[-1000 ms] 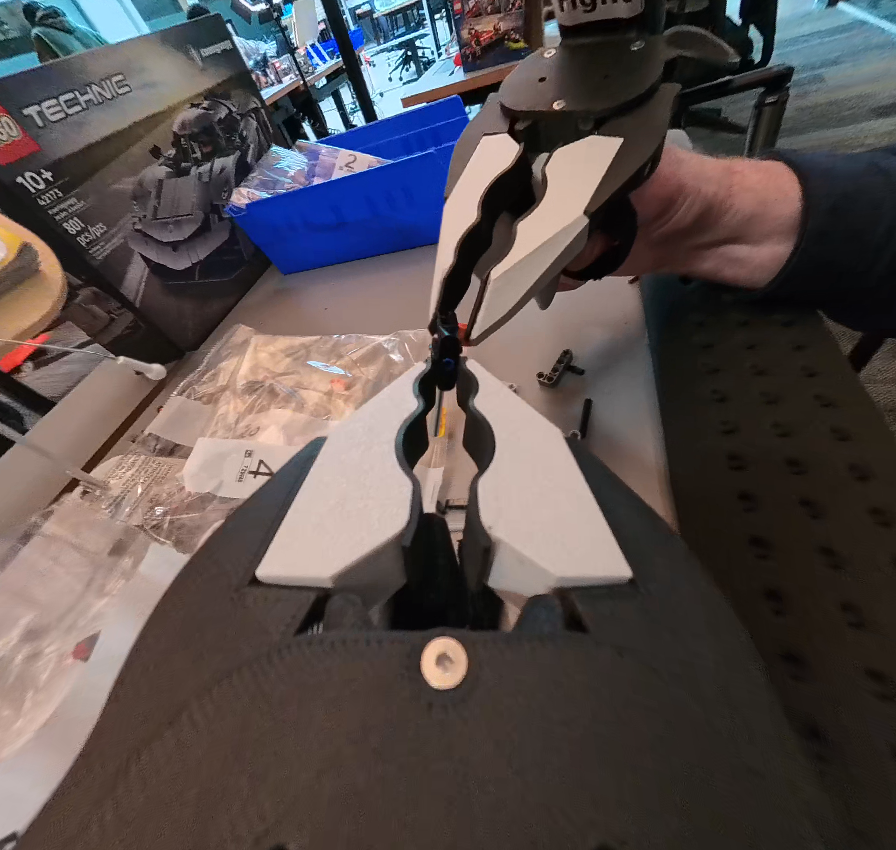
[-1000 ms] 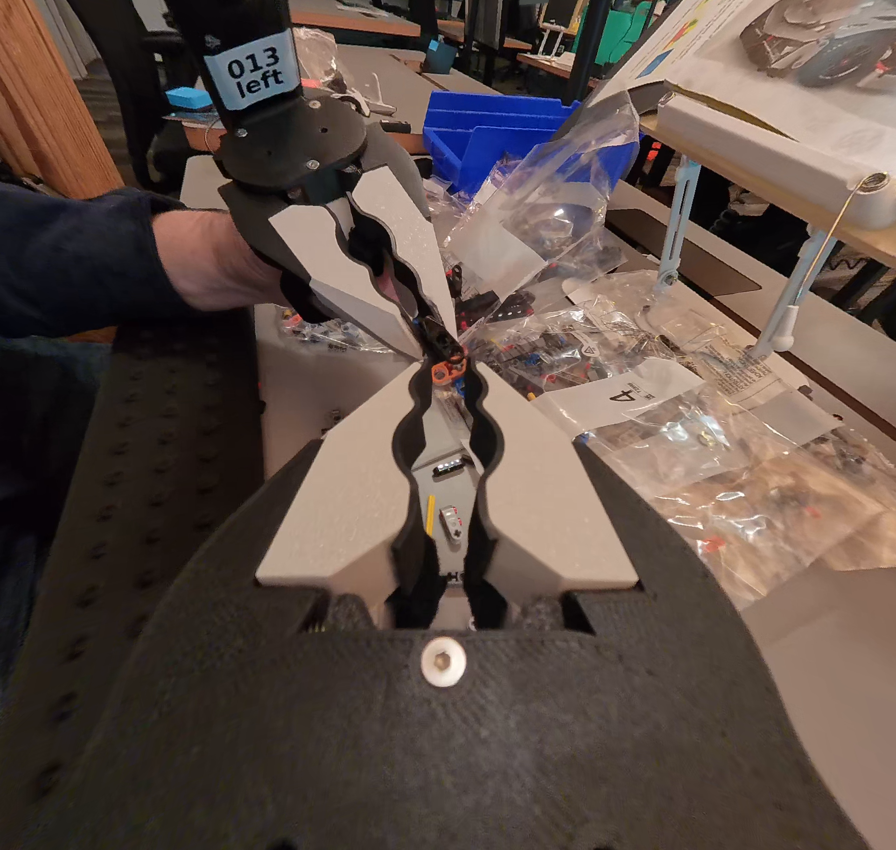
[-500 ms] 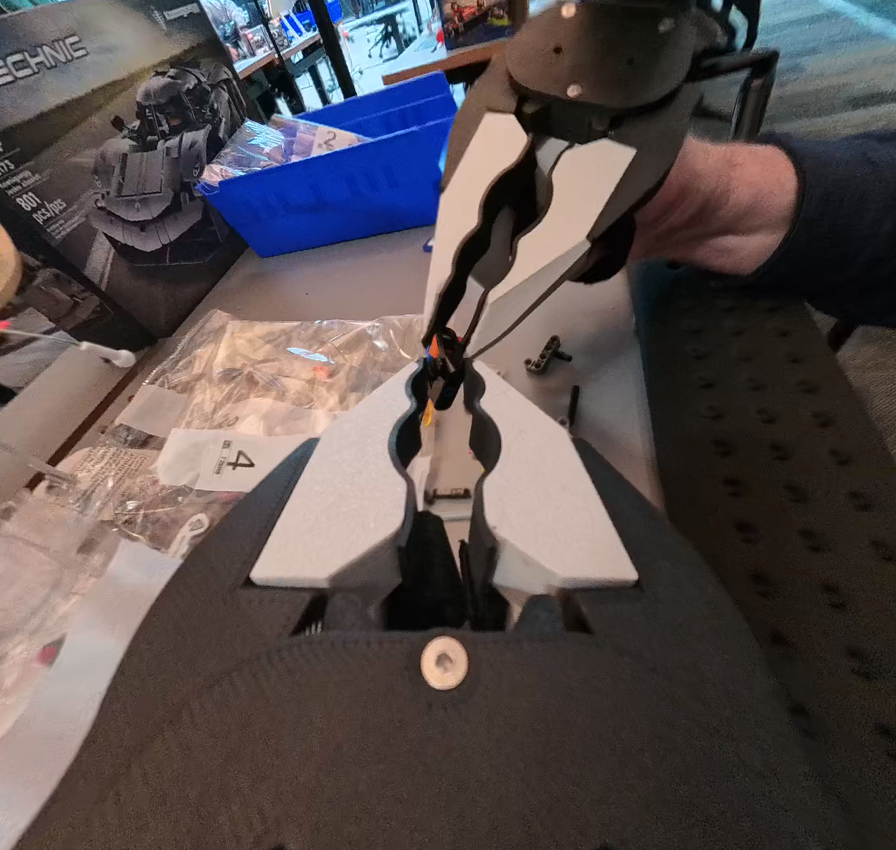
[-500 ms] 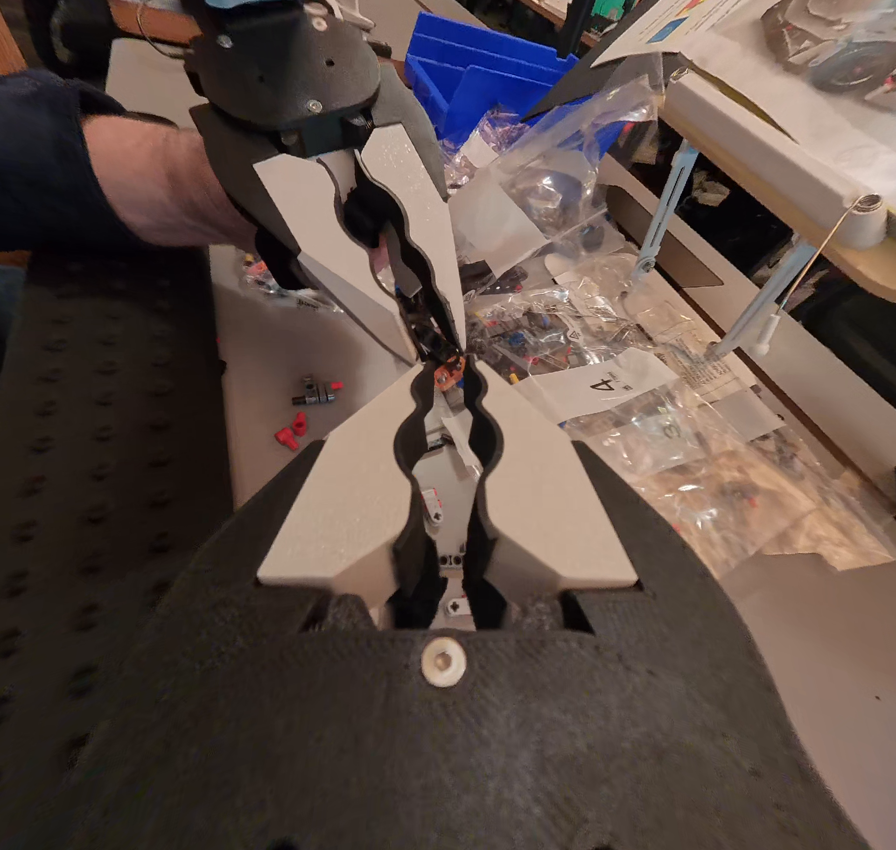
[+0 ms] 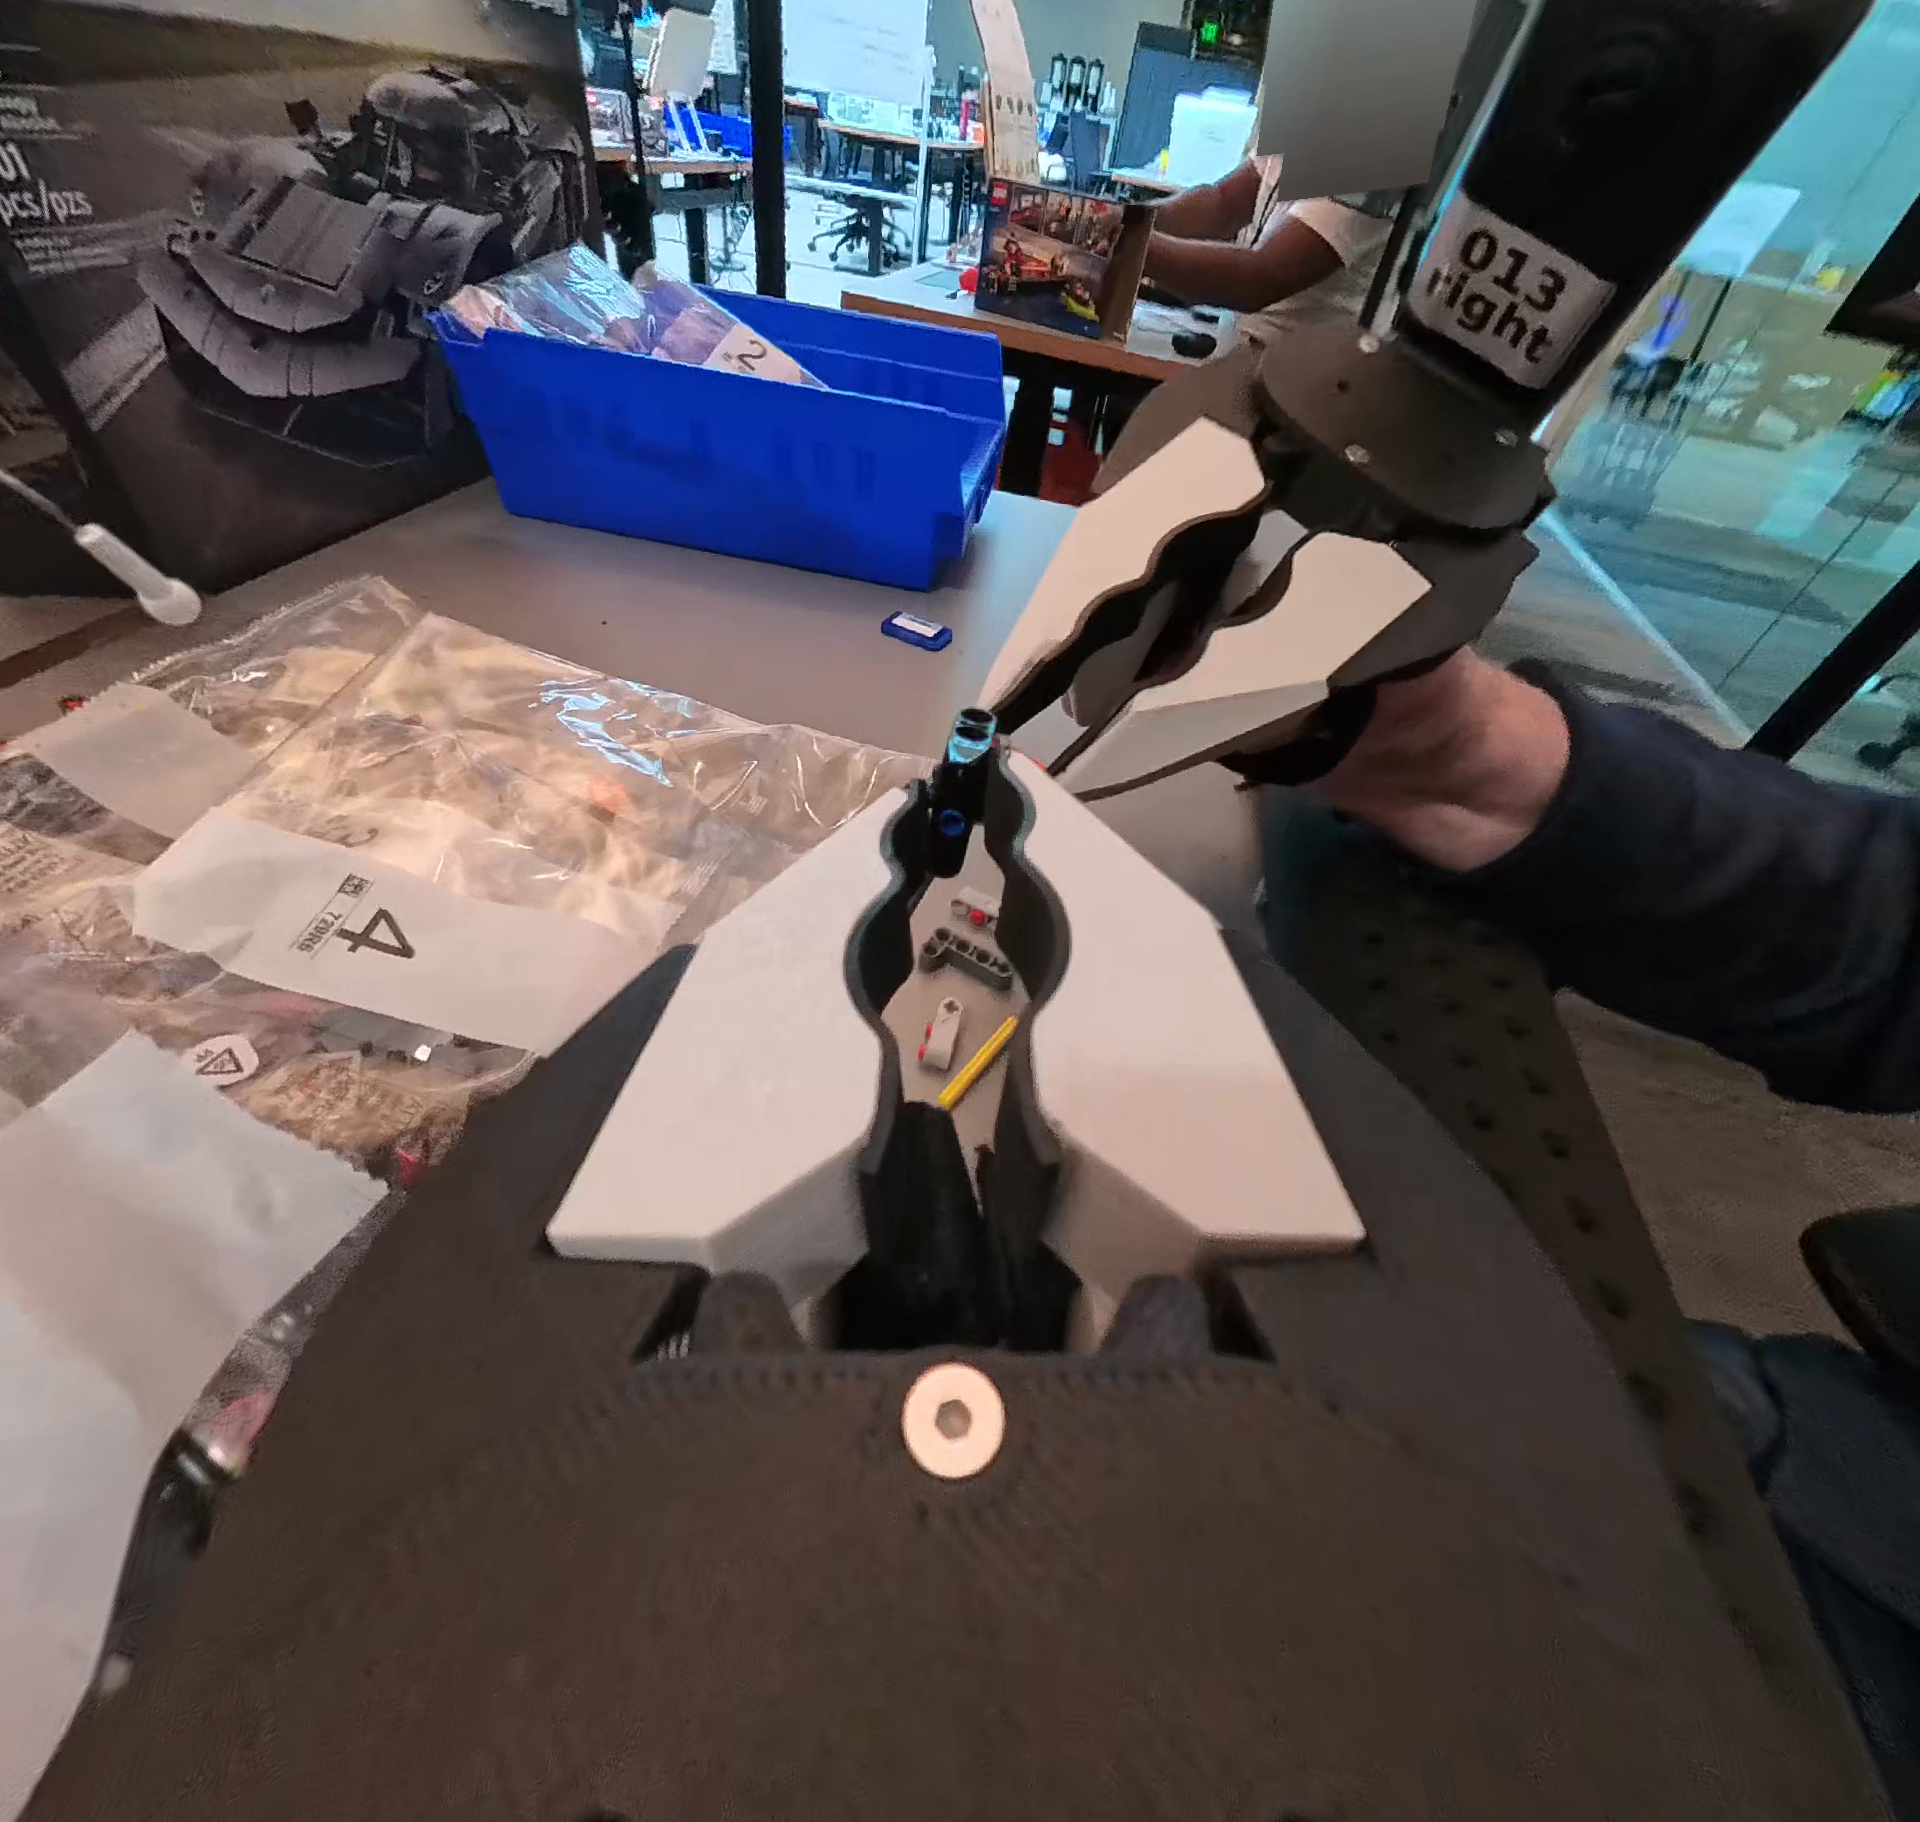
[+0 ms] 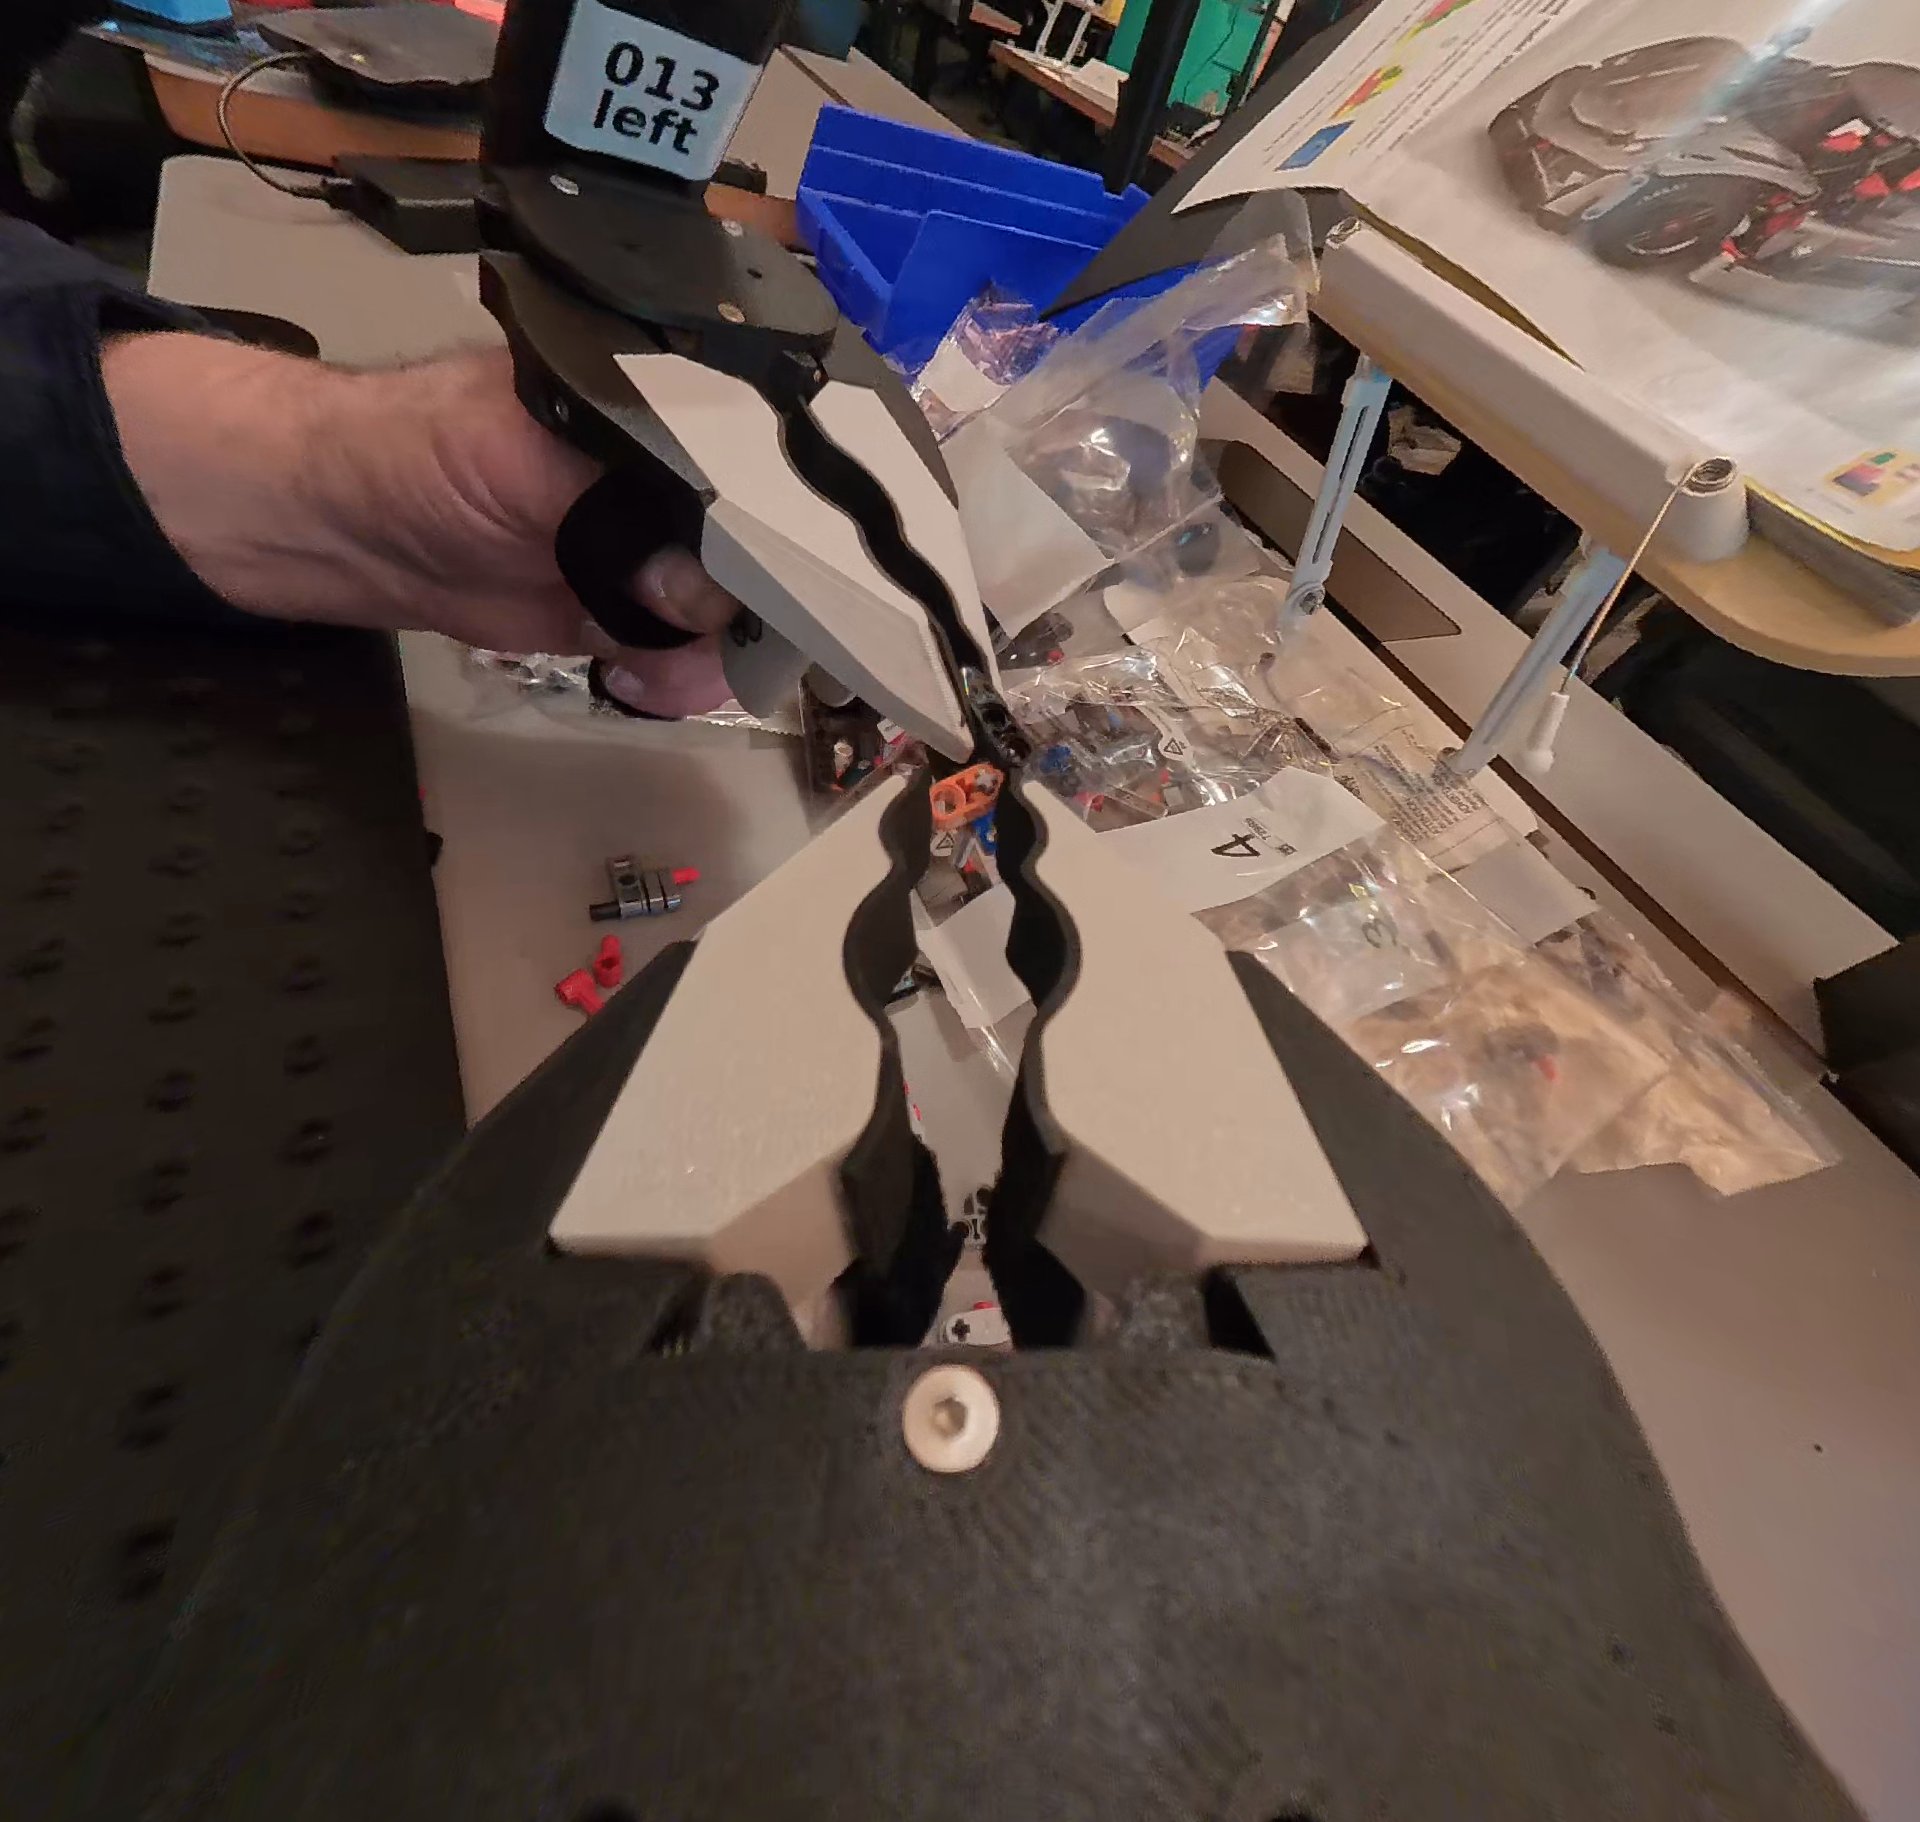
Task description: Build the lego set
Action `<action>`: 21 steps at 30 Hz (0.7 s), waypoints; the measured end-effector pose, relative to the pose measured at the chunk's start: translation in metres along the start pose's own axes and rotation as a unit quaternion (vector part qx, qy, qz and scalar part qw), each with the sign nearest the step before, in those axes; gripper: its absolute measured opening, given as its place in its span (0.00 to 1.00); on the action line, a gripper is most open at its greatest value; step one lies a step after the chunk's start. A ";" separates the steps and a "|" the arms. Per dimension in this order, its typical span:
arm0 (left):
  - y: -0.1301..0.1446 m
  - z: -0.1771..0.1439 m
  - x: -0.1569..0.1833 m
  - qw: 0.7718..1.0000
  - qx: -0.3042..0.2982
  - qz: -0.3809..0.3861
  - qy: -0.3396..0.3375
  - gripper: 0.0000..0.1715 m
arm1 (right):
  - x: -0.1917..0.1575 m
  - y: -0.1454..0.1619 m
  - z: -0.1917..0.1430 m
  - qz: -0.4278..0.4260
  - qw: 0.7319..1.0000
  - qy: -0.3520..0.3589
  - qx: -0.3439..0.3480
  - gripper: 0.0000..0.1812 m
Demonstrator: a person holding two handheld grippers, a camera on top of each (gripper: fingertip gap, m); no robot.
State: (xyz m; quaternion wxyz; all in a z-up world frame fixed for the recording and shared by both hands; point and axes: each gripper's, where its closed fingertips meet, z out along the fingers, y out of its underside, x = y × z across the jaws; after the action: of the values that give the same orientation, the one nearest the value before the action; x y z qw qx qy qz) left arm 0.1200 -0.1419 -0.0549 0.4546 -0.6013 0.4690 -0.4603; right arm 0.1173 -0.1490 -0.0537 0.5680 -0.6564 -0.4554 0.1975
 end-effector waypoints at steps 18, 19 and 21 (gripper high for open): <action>-0.001 -0.003 0.000 1.000 0.002 0.004 0.009 0.05 | 0.003 -0.004 0.007 0.080 0.995 -0.039 0.049 0.13; 0.000 0.000 0.002 1.000 0.000 0.003 0.016 0.05 | 0.001 -0.004 0.009 0.080 0.995 -0.043 0.045 0.13; 0.000 0.000 0.004 1.000 -0.001 0.010 0.021 0.06 | 0.000 -0.001 0.011 0.089 0.994 -0.048 0.038 0.09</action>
State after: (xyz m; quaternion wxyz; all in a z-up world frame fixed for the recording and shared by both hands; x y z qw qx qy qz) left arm 0.1210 -0.1455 -0.0542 0.4487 -0.5875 0.4844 -0.4678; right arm 0.1088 -0.1428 -0.0555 0.5502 -0.6624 -0.4139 0.2953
